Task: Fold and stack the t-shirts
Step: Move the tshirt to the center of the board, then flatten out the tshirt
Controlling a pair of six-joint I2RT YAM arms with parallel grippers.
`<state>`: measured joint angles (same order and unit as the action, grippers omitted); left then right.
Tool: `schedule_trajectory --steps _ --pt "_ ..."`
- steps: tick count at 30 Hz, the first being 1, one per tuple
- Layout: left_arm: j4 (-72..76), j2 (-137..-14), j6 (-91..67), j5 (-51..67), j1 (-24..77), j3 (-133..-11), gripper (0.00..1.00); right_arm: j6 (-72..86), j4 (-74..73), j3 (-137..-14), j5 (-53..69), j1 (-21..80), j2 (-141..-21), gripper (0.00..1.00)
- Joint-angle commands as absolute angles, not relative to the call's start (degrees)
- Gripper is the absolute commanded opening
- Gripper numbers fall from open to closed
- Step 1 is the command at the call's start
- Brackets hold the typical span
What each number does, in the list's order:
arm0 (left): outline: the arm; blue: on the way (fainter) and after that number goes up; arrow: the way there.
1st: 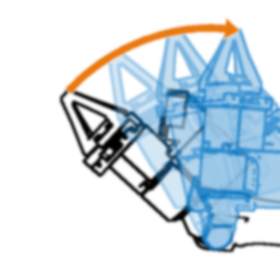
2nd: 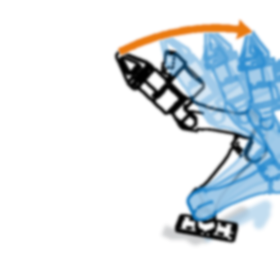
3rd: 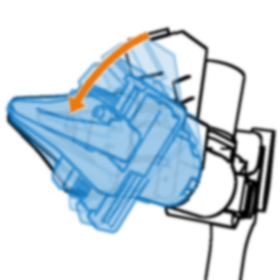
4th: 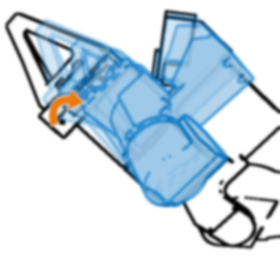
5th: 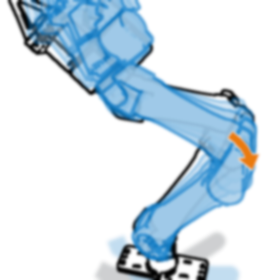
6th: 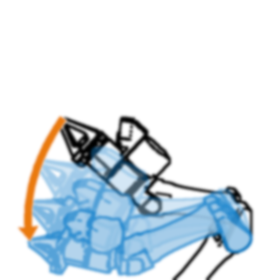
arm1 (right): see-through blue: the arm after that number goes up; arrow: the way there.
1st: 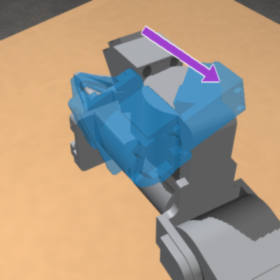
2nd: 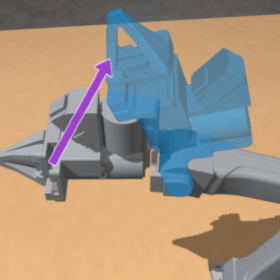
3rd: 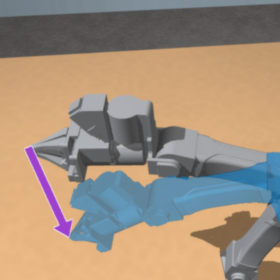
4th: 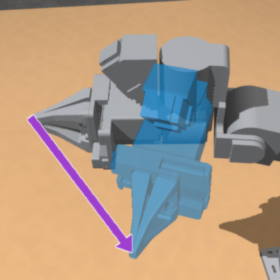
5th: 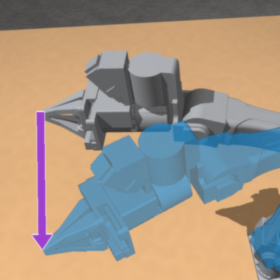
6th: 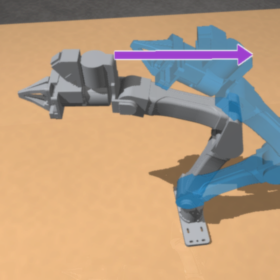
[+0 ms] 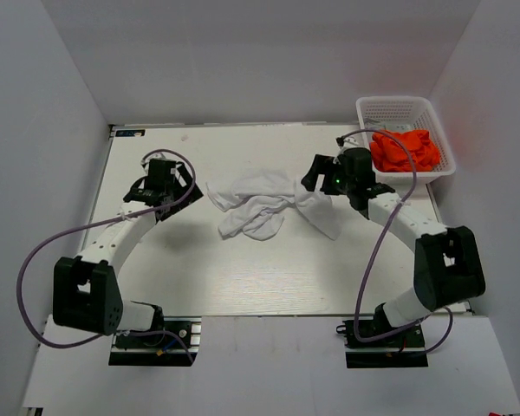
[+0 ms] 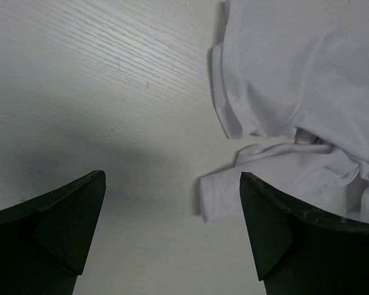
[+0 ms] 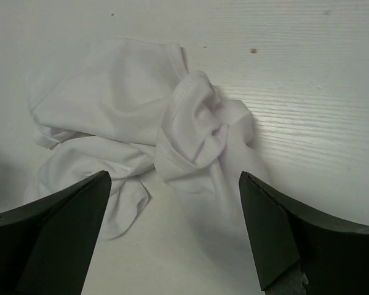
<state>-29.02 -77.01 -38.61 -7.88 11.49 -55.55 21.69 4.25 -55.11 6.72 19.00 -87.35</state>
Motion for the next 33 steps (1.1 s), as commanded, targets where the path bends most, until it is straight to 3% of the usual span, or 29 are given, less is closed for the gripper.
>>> schedule_trajectory --steps 1,4,12,16,19,24,26,28,30,31,33 --pt "-22.2 -78.3 -35.6 0.6 12.0 -53.2 1.00 22.0 0.4 -54.2 -2.3 18.8 -81.0 0.90" --pt "-19.7 -81.6 -35.0 0.1 13.2 -54.1 1.00 21.2 -8.8 -53.4 -3.4 18.9 -78.5 0.90" --pt "-18.2 -95.2 -35.5 -3.3 13.7 -64.8 1.00 20.0 -14.8 -46.7 -6.9 18.9 -73.0 0.90" --pt "-18.2 -102.6 -35.5 -3.9 13.7 -69.8 0.94 20.3 -15.6 -45.3 -6.6 18.9 -74.6 0.90" --pt "-20.4 -107.7 -35.5 -4.4 13.7 -73.6 0.86 20.3 -14.2 -44.5 -6.2 18.8 -76.5 0.90" --pt "-22.1 -113.4 -35.5 -2.1 14.8 -76.1 0.63 20.8 -12.4 -43.9 -5.7 18.7 -80.5 0.89" --pt "-20.6 -115.6 -35.0 -0.2 15.4 -76.6 0.56 21.2 -11.3 -43.9 -4.1 18.7 -82.0 0.83" --pt "-20.6 -117.5 -33.4 1.4 15.4 -78.6 0.52 21.2 -9.2 -43.6 -1.0 18.8 -84.5 0.69" --pt "-22.1 -120.7 -32.6 2.6 15.4 -81.4 0.23 21.4 -7.8 -43.5 -0.8 18.5 -86.8 0.54" --pt "-22.1 -121.5 -32.6 2.6 15.4 -82.2 0.04 21.7 -7.7 -44.3 -1.1 18.4 -87.3 0.33" --pt "-23.7 -122.3 -31.6 2.6 15.4 -84.9 0.00 22.1 -8.6 -45.1 -1.8 18.0 -88.2 0.18"
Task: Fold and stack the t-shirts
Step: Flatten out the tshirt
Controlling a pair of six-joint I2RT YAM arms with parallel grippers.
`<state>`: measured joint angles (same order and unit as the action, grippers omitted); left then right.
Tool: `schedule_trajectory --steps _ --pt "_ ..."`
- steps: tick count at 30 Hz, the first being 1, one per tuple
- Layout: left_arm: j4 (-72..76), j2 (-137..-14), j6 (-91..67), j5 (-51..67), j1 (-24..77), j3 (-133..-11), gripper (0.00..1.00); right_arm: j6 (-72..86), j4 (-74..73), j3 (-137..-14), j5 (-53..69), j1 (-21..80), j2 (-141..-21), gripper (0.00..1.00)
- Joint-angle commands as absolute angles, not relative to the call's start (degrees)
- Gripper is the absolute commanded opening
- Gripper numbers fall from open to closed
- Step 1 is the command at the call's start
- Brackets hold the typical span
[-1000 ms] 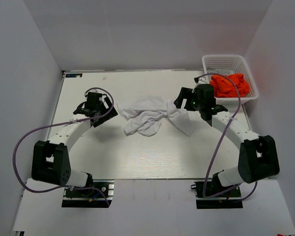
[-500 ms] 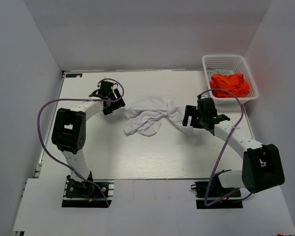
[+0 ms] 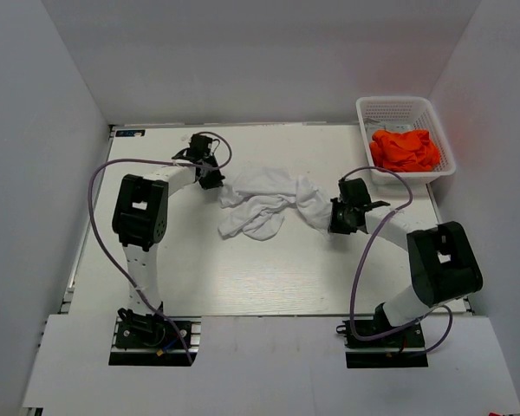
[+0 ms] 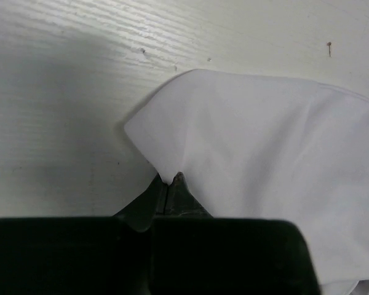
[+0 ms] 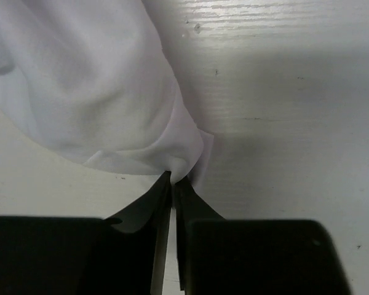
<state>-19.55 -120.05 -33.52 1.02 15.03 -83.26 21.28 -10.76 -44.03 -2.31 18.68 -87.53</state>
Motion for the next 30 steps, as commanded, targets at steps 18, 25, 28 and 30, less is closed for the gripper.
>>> schedule_trajectory --steps 18,25,28,30 --pt "-7.6 -78.9 -22.0 -7.1 15.4 -78.1 0.00 14.3 -11.4 -59.9 -19.4 17.7 -56.2 0.00" --pt "-6.2 -61.4 -20.3 -11.6 15.4 -77.6 0.00 11.5 -10.6 -68.8 -26.8 17.7 -46.3 0.00" --pt "-5.6 -54.7 -19.0 -10.5 15.4 -77.6 0.00 9.3 -11.2 -72.9 -24.9 17.6 -43.9 0.00" --pt "-6.2 -52.3 -19.0 -8.0 15.4 -78.9 0.00 8.3 -12.2 -77.1 -23.8 17.7 -42.6 0.00"
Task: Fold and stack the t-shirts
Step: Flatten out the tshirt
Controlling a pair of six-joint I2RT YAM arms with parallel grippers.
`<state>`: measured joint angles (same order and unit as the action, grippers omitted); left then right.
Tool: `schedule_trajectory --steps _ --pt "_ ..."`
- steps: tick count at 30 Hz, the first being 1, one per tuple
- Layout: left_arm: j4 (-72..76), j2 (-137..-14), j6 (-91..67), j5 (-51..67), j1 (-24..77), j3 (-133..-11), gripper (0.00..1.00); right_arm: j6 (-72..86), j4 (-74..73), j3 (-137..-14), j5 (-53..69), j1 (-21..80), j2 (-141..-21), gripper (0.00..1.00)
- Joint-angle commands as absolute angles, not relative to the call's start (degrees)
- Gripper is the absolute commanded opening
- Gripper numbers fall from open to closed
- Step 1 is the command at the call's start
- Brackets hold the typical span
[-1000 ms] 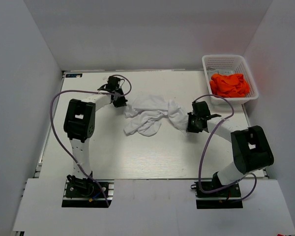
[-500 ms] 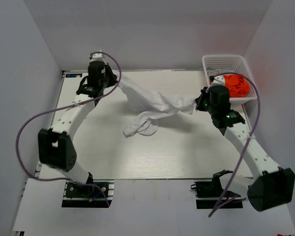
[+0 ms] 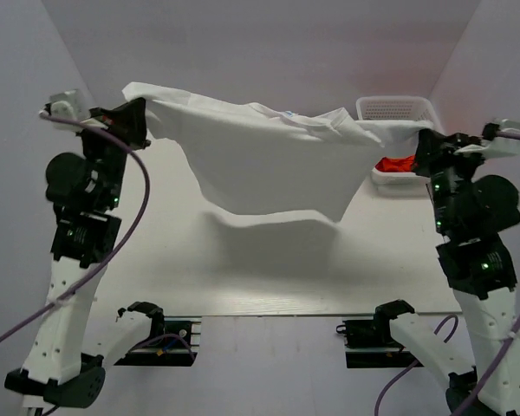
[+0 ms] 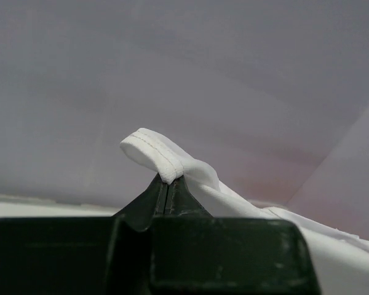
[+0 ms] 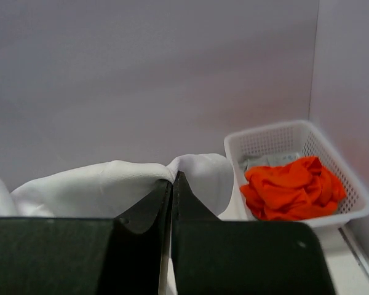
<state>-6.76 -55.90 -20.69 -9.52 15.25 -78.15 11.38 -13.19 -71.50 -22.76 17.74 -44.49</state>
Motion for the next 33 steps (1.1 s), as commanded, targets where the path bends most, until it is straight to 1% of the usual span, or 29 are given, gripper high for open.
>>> schedule_trajectory --steps 1,5,12,15,20,22,23,24,25,26,27,28,29,30,31,32,33 --pt "-6.8 -50.5 -19.0 -7.0 15.4 -79.6 0.00 8.0 -13.6 -79.1 -22.2 17.7 -42.6 0.00" --pt "-8.8 -47.4 -19.0 -3.4 14.7 -83.7 0.00 6.1 -16.3 -83.9 -16.0 17.8 -41.0 0.00" --pt "-12.7 -46.8 -19.6 -0.8 14.7 -88.4 0.00 4.9 -16.8 -88.8 -14.0 17.8 -40.3 0.00" --pt "-12.7 -46.8 -19.6 -2.4 14.7 -88.4 0.00 5.1 -16.5 -88.2 -13.2 17.7 -41.4 0.00" --pt "-11.3 -51.5 -20.1 -5.8 14.7 -84.6 0.00 6.8 -14.5 -83.6 -14.7 17.8 -48.1 0.00" --pt "-8.9 -55.4 -20.1 -9.7 14.7 -80.6 0.00 9.2 -12.6 -80.6 -15.6 17.7 -51.8 0.00" --pt "-8.9 -57.5 -20.1 -11.3 14.7 -79.6 0.00 11.0 -11.9 -78.4 -15.5 17.6 -56.0 0.00" --pt "-8.9 -62.4 -20.1 -13.2 14.7 -77.9 0.00 12.1 -10.8 -77.4 -16.3 17.5 -57.9 0.00" --pt "-9.7 -65.4 -21.9 -17.8 14.7 -77.2 0.00 14.1 -10.1 -74.8 -16.5 17.4 -60.0 0.00" --pt "-9.8 -68.7 -22.8 -19.3 14.2 -76.5 0.00 16.2 -8.9 -72.3 -16.5 16.6 -67.0 0.00" --pt "-9.8 -72.1 -23.7 -20.6 14.2 -75.9 0.00 17.0 -8.1 -70.8 -15.7 16.0 -69.8 0.00" --pt "-11.3 -80.2 -24.7 -24.7 14.2 -75.8 0.00 19.6 -7.9 -70.5 -15.4 15.7 -72.6 0.00" --pt "-12.3 -84.8 -24.7 -24.7 14.2 -76.5 0.00 20.8 -8.3 -70.7 -13.9 14.3 -81.9 0.00" --pt "-13.5 -89.3 -25.8 -26.1 13.5 -79.9 0.00 21.5 -8.4 -71.1 -12.2 13.9 -84.9 0.00" --pt "-17.8 -94.0 -25.8 -26.1 13.5 -82.4 0.01 23.5 -9.0 -71.6 -11.5 13.1 -89.5 0.09" --pt "-21.2 -102.7 -25.8 -26.1 13.5 -85.8 0.34 23.3 -9.7 -72.3 -9.3 12.7 -93.3 0.24" --pt "-25.4 -106.6 -27.8 -26.1 13.5 -93.7 0.50 23.3 -10.8 -74.4 -7.5 12.3 -95.5 0.76"
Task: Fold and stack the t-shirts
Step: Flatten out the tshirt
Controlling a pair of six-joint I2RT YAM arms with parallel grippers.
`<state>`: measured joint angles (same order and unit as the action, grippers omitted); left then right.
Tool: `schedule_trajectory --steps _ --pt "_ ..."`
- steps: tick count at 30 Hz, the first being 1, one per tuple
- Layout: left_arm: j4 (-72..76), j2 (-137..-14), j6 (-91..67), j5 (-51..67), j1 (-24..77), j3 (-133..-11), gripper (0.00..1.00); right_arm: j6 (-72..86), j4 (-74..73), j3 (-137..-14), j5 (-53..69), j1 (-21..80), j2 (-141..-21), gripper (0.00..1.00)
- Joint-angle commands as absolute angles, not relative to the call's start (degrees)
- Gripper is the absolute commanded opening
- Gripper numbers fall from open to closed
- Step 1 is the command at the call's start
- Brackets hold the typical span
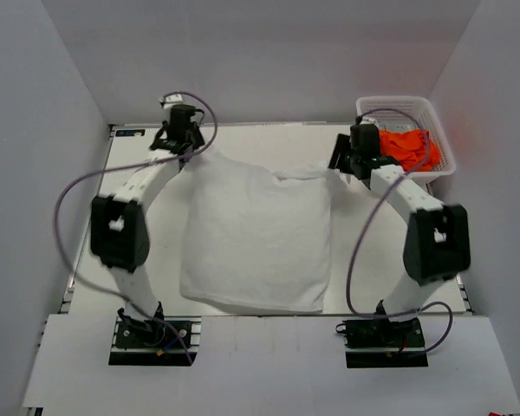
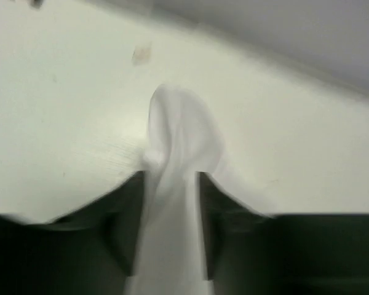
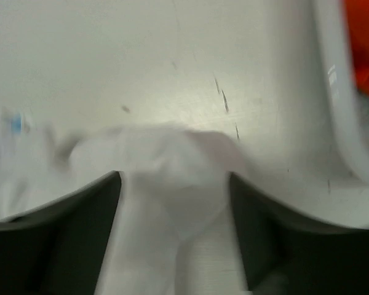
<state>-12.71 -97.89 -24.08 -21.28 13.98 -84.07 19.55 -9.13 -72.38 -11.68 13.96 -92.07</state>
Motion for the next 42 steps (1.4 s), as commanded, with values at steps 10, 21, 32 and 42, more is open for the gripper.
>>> schedule_trajectory --steps 10,21,32,42 --pt "-24.7 -104.6 -27.0 -20.4 14.4 -88.0 1.00 18.4 -4.7 -67.2 3.5 13.3 -89.7 0.90" --pt "-20.8 -97.0 -33.2 3.1 17.0 -65.6 1.00 17.5 -7.3 -72.2 4.3 15.0 -100.9 0.90" --pt "-15.3 -104.1 -39.0 11.8 20.7 -56.2 1.00 20.1 -8.8 -69.1 6.0 16.4 -108.7 0.90" --pt "-37.8 -123.4 -42.6 -9.3 12.4 -83.4 1.00 28.6 -12.3 -47.2 6.8 32.5 -94.3 0.90"
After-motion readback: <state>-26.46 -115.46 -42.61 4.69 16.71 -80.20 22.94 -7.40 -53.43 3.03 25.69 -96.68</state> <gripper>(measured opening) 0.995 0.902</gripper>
